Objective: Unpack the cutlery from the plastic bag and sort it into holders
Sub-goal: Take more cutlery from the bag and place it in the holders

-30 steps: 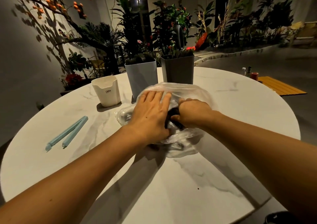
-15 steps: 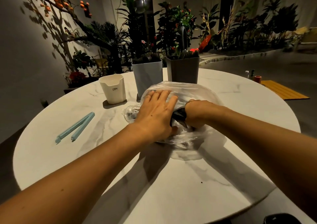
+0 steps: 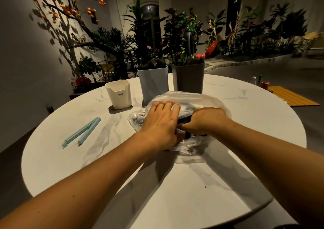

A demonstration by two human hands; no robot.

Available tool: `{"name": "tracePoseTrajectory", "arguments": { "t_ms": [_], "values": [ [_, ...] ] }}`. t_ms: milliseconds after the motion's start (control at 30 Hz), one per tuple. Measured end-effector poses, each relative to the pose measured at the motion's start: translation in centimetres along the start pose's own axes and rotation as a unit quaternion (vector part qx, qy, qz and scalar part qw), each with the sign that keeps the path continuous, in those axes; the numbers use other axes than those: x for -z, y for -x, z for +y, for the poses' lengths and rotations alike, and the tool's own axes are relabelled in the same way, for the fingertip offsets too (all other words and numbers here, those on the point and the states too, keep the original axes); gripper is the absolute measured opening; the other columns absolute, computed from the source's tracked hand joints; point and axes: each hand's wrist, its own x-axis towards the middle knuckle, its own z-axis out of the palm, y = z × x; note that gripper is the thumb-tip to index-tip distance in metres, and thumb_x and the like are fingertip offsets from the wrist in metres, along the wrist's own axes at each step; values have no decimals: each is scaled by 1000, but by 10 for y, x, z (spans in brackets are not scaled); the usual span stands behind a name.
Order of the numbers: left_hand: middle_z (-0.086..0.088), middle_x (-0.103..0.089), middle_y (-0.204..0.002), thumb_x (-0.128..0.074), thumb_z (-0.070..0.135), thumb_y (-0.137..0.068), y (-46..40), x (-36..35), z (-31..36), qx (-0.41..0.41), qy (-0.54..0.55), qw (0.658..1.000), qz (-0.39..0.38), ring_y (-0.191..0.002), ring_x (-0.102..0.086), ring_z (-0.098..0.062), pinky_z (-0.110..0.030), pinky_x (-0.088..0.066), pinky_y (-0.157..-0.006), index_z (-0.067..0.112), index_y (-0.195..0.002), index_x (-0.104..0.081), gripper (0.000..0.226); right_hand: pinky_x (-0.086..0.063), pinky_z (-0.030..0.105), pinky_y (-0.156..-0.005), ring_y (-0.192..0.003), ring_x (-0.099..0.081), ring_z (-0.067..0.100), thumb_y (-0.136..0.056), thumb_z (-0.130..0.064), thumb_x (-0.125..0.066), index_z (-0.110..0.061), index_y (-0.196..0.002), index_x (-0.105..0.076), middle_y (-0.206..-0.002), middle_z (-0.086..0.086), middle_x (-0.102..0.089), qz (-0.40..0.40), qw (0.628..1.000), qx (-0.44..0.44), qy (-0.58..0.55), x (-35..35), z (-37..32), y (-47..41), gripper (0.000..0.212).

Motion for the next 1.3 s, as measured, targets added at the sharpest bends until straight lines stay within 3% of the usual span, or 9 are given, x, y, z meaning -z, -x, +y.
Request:
{"name": "tracePoseTrajectory", "arguments": {
  "t_ms": [100,200,300,667,800,900,1033,1200,1300],
  "values": [
    [-6,-24,-158,-66,50,-88,1,-3,-1,2,6,1000,-1,-146,-21,-27,-39,-6,-124,20,-153,-19,86,-49,36,-96,-99,-57,21,-95,-52,-56,-21,-128,-57,-106,3,-60,-9,1000,20,22,-3,-6,-1,46],
    [-7,-31,-153,-65,54,-86,1,-1,-6,1,-5,1000,12,-140,-28,-27,-40,-12,-122,20,-151,-22,85,-49,30,-75,-74,-53,16,-92,-25,-66,-14,-109,-61,-81,2,-53,-47,998,30,22,8,-5,0,21],
    [-8,-33,-151,-62,59,-85,-1,4,-9,3,-23,1000,15,-137,-30,-28,-40,-14,-121,18,-152,-22,88,-49,26,-62,-61,-50,15,-91,-11,-66,-10,-100,-62,-73,4,-51,-88,996,23,-14,23,0,3,10],
    [-11,-26,-158,-64,60,-87,4,16,4,20,-45,999,-23,-145,-22,-31,-41,-9,-123,14,-156,-14,97,-48,29,-80,-76,-48,16,-99,-10,-53,-14,-97,-52,-75,1,-46,-48,985,54,-157,28,3,27,4],
    [-11,-27,-157,-68,55,-87,7,19,8,20,-41,998,-31,-145,-24,-30,-41,-11,-123,14,-156,-14,96,-45,23,-65,-67,-43,12,-100,-12,-51,-16,-91,-51,-76,1,-46,-68,966,50,-245,31,9,35,10],
    [-11,-28,-157,-68,52,-87,6,21,9,15,-47,998,-29,-144,-25,-30,-41,-13,-123,15,-156,-15,94,-46,25,-72,-72,-48,12,-97,-18,-58,-17,-101,-55,-79,1,-50,-81,970,40,-225,25,8,30,5],
    [-9,-27,-158,-67,53,-87,2,20,7,13,-43,999,-29,-144,-24,-30,-41,-12,-123,15,-155,-16,94,-45,27,-77,-85,-53,18,-101,-25,-54,-11,-113,-63,-85,4,-53,-58,984,18,-170,14,8,18,20],
    [-10,-21,-161,-67,59,-84,-2,20,-1,28,-66,997,-28,-148,-19,-31,-42,-8,-124,14,-157,-10,103,-41,27,-71,-67,-44,14,-96,-19,-59,-15,-110,-61,-74,1,-46,-37,997,70,23,19,4,29,15],
    [-11,-20,-162,-66,57,-86,-5,24,-1,31,-83,996,-23,-149,-16,-32,-44,-6,-125,13,-158,-8,102,-42,26,-68,-64,-42,14,-96,-16,-59,-12,-116,-62,-73,1,-45,-45,996,73,3,26,1,32,21]
  ]
}}
